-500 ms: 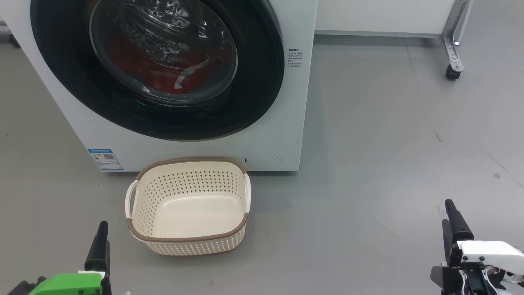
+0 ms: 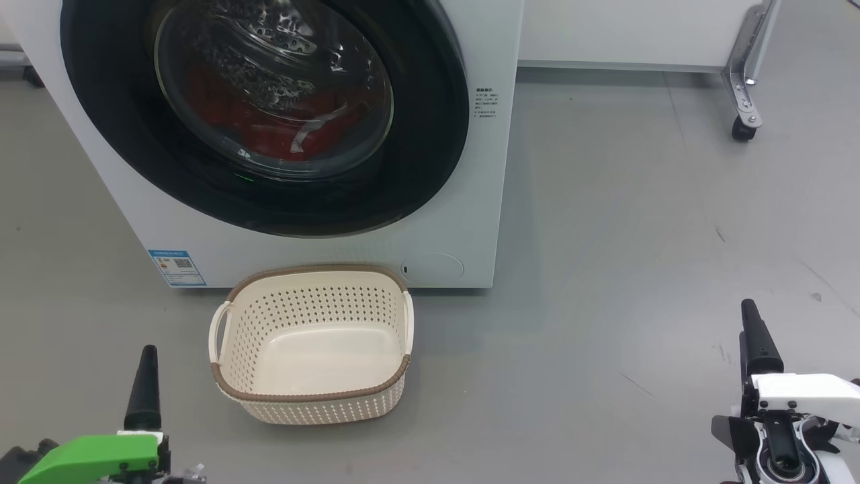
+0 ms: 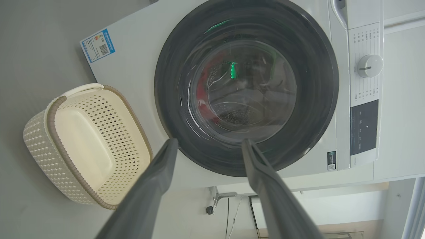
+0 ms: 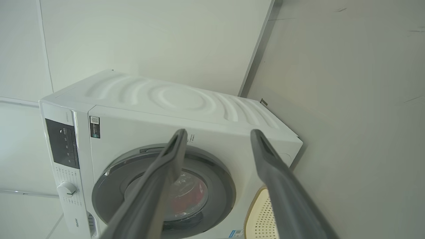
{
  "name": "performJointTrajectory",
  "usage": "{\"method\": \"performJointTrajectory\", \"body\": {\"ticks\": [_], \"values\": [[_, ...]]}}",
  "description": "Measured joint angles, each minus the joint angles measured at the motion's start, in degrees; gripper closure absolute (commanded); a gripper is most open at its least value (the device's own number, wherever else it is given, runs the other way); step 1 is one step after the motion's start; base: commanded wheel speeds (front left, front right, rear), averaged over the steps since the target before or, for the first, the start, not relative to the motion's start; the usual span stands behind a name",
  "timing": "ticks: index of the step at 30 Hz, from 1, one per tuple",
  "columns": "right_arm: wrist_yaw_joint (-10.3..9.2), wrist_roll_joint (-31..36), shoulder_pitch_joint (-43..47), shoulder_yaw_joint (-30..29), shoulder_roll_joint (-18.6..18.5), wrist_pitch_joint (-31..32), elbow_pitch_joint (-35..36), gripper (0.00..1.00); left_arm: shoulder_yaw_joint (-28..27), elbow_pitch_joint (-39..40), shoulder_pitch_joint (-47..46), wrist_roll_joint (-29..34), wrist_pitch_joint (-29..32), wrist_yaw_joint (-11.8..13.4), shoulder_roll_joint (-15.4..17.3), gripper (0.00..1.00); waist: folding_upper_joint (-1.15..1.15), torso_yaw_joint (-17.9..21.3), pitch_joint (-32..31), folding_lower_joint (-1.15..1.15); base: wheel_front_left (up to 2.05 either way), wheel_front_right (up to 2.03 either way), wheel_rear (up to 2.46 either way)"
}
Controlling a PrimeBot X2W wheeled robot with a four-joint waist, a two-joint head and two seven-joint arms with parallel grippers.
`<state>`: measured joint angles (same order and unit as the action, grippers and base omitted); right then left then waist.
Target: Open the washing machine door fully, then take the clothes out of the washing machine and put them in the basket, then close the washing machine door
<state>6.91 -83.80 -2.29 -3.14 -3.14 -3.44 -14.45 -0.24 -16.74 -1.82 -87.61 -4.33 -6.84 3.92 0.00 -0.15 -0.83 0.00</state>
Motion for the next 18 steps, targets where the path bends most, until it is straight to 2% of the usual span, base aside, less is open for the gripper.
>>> {"method": "performJointTrajectory", "body": {"ticks": [5, 18], "values": [[0.0, 2.35, -0.53, 0.37, 0.04, -0.67, 1.14, 0.0, -0.71, 1.12, -0.34, 1.66, -0.64, -0.01, -0.07, 0.0, 0.0, -0.04, -0.22, 0.0, 0.0, 0.0, 0.0], [-0.7, 11.49, -0.98, 2.45, 0.16, -2.75, 3.59, 0.0, -1.29, 4.94, -1.23, 15.77, -2.47, -0.01, -0.64, 0.0, 0.0, -0.25, -0.75, 0.0, 0.0, 0.0, 0.0]]}}
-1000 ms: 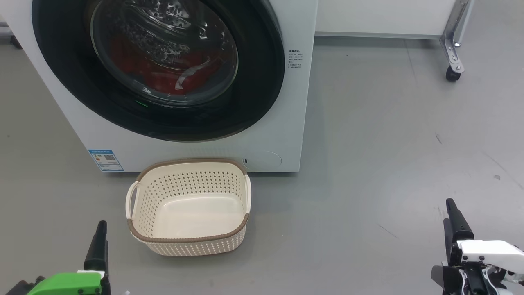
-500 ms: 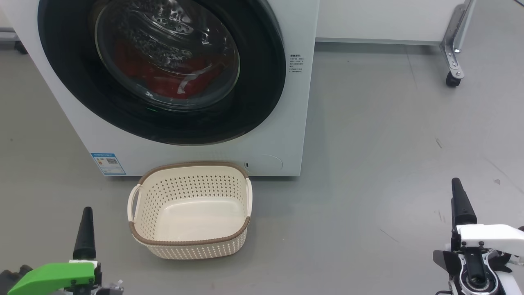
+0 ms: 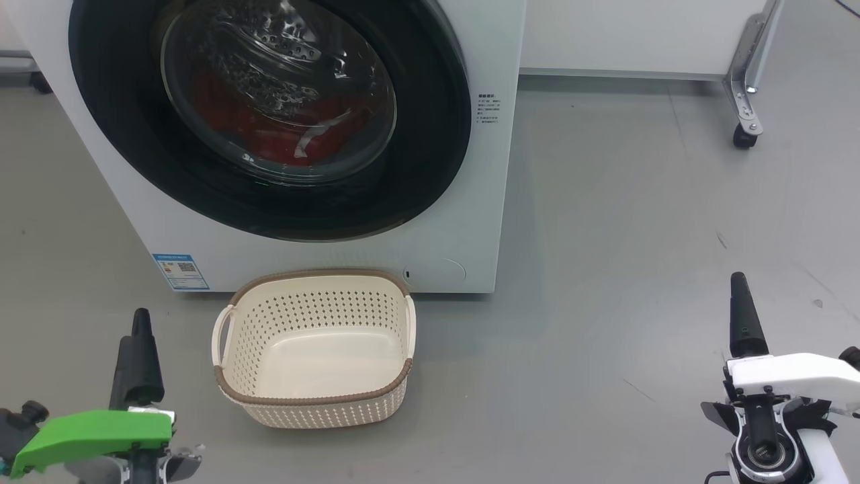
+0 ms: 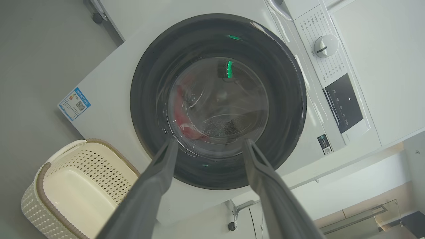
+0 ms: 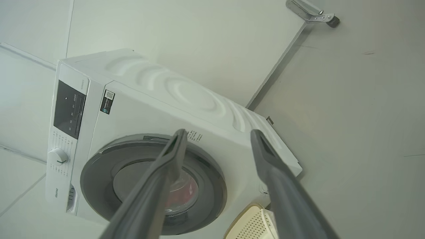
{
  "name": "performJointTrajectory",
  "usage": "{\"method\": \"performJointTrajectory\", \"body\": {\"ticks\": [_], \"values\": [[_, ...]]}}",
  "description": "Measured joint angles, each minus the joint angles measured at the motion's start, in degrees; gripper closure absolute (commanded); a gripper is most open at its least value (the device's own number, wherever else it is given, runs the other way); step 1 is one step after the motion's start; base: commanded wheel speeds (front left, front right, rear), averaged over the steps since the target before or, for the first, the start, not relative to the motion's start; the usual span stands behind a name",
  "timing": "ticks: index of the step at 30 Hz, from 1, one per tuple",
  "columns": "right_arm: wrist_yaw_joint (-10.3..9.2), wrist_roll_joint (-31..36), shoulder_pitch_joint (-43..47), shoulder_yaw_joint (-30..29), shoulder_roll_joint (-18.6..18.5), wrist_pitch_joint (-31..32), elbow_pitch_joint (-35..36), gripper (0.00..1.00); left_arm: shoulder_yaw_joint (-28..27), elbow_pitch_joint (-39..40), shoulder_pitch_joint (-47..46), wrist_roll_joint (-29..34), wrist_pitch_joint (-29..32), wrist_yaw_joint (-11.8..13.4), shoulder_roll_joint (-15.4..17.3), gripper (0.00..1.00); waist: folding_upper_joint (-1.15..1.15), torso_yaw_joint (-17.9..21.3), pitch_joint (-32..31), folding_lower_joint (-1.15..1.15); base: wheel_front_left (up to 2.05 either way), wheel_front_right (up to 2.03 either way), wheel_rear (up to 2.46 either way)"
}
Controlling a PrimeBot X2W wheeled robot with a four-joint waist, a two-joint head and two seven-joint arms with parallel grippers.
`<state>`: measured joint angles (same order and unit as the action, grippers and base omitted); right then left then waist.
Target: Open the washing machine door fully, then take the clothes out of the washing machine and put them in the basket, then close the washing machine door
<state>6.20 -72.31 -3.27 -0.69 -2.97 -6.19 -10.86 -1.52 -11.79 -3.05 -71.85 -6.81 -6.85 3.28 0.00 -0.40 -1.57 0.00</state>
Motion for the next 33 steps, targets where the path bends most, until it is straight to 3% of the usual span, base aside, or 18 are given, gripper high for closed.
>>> {"method": "performJointTrajectory", "body": {"ticks": [12, 33], "values": [[-2.33, 11.48, -0.14, 2.55, -0.45, -2.04, 1.21, 0.0, 2.67, 1.79, 0.01, 17.77, -2.0, 0.73, -0.18, 0.0, 0.0, -0.06, 0.17, 0.0, 0.0, 0.0, 0.0], [-5.89, 28.5, -1.01, 6.55, -0.38, -5.65, 1.72, 0.0, 5.73, 2.72, 0.02, 41.28, -5.05, 3.98, -0.54, 0.0, 0.0, 0.37, 0.55, 0.0, 0.0, 0.0, 0.0]]}}
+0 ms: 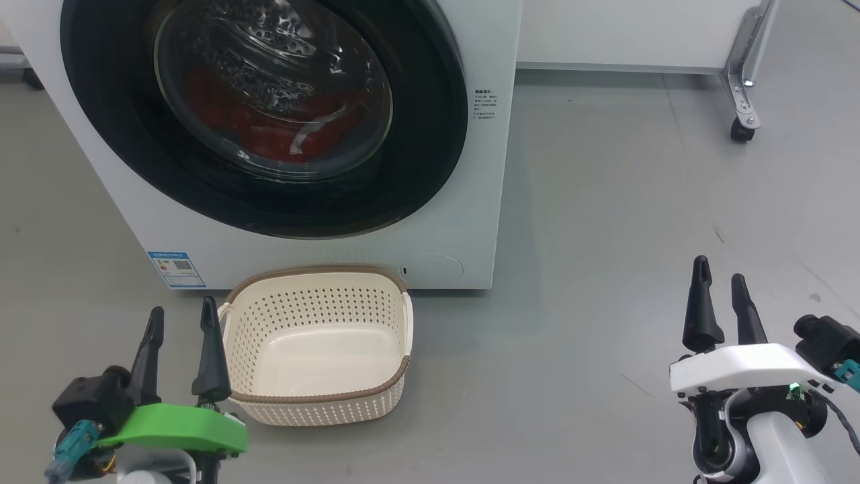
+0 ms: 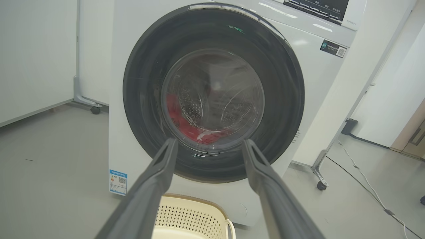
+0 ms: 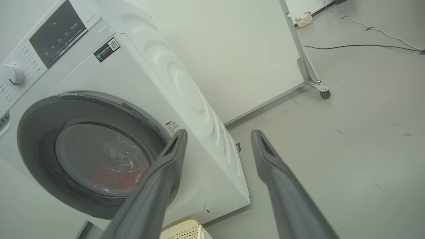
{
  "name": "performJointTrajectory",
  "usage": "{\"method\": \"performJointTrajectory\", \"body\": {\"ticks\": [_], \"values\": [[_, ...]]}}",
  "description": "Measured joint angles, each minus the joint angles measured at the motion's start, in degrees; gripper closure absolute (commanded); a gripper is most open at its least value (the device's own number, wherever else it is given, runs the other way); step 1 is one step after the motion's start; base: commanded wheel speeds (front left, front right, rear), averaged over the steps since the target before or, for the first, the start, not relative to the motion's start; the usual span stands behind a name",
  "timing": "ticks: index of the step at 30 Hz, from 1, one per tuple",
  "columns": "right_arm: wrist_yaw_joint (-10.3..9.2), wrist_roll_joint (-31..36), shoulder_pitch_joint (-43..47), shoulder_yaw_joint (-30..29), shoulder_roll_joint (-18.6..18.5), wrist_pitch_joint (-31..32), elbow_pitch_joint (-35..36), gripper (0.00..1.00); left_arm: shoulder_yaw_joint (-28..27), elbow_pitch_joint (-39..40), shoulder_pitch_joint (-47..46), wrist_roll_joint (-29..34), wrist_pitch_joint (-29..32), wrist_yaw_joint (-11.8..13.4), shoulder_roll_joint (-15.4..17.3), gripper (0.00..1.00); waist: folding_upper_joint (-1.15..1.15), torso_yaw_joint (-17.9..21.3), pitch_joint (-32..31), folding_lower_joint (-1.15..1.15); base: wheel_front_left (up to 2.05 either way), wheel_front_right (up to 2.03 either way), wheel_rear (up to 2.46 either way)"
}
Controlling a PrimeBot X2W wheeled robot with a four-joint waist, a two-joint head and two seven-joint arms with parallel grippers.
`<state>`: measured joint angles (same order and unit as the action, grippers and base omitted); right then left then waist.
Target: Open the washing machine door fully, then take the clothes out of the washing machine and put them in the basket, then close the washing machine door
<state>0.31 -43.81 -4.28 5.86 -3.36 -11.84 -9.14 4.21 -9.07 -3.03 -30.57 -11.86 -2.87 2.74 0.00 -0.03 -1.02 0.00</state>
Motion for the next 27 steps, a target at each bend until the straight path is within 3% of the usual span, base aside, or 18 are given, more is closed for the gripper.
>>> {"method": "performJointTrajectory", "body": {"ticks": [16, 23, 27], "values": [[-2.59, 13.92, -1.39, 4.78, -0.79, -2.12, -1.81, 0.0, 2.33, -2.76, 0.01, 15.8, -2.43, 2.13, -0.23, 0.0, 0.0, 0.02, 0.06, 0.0, 0.0, 0.0, 0.0], [-3.04, 16.36, -1.43, 6.56, -1.82, -1.65, -3.89, 0.0, 3.19, -5.77, 0.05, 16.12, -2.58, 2.74, -0.27, 0.0, 0.0, 0.04, 0.18, 0.0, 0.0, 0.0, 0.0], [-3.43, 16.72, -1.44, 7.21, -1.98, -1.07, -4.97, 0.0, 3.2, -7.66, 0.12, 12.26, -2.58, 3.47, -0.29, 0.0, 0.0, 0.06, 0.21, 0.0, 0.0, 0.0, 0.0]]}}
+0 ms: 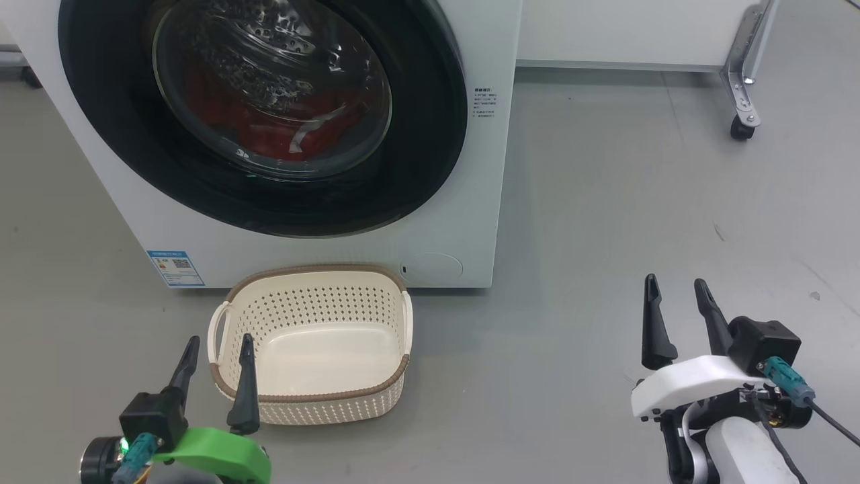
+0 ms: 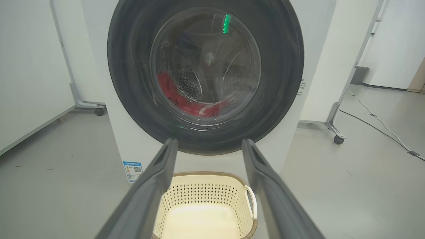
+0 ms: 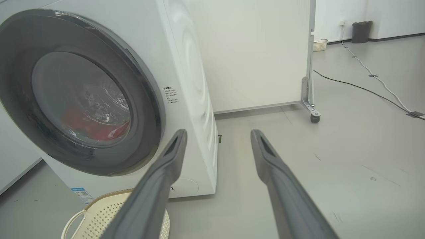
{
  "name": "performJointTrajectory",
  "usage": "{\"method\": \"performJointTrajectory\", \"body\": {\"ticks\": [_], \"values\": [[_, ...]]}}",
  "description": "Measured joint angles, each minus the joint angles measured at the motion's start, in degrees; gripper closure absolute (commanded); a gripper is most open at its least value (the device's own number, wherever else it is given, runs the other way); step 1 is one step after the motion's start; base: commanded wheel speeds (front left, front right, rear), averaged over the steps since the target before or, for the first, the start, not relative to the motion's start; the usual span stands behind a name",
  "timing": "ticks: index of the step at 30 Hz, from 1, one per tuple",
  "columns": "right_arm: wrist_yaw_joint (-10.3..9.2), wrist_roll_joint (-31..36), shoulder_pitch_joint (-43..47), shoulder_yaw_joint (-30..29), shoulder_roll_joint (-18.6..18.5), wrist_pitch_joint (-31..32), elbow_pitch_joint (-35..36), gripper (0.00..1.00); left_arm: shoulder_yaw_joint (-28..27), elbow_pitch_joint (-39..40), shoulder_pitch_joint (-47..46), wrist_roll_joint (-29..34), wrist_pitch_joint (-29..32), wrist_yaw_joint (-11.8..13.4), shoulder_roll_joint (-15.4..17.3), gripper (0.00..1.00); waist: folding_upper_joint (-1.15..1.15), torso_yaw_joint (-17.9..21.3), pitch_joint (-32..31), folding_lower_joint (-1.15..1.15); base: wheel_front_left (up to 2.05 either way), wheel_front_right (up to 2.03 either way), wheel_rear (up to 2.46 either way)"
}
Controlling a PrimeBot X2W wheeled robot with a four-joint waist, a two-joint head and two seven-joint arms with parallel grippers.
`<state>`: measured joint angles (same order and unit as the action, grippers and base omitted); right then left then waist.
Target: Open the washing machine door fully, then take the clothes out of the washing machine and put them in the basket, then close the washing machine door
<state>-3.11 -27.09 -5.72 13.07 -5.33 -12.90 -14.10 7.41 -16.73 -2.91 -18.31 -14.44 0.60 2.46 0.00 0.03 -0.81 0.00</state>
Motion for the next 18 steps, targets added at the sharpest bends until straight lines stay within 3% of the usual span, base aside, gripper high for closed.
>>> {"method": "performJointTrajectory", "body": {"ticks": [18], "values": [[-0.01, -0.2, -0.04, 0.89, 0.53, 1.58, -3.75, 0.0, 1.56, -4.77, -0.1, -0.76, 0.0, 1.21, -0.03, 0.0, 0.0, 0.17, -0.31, 0.0, 0.0, 0.0, 0.0]]}}
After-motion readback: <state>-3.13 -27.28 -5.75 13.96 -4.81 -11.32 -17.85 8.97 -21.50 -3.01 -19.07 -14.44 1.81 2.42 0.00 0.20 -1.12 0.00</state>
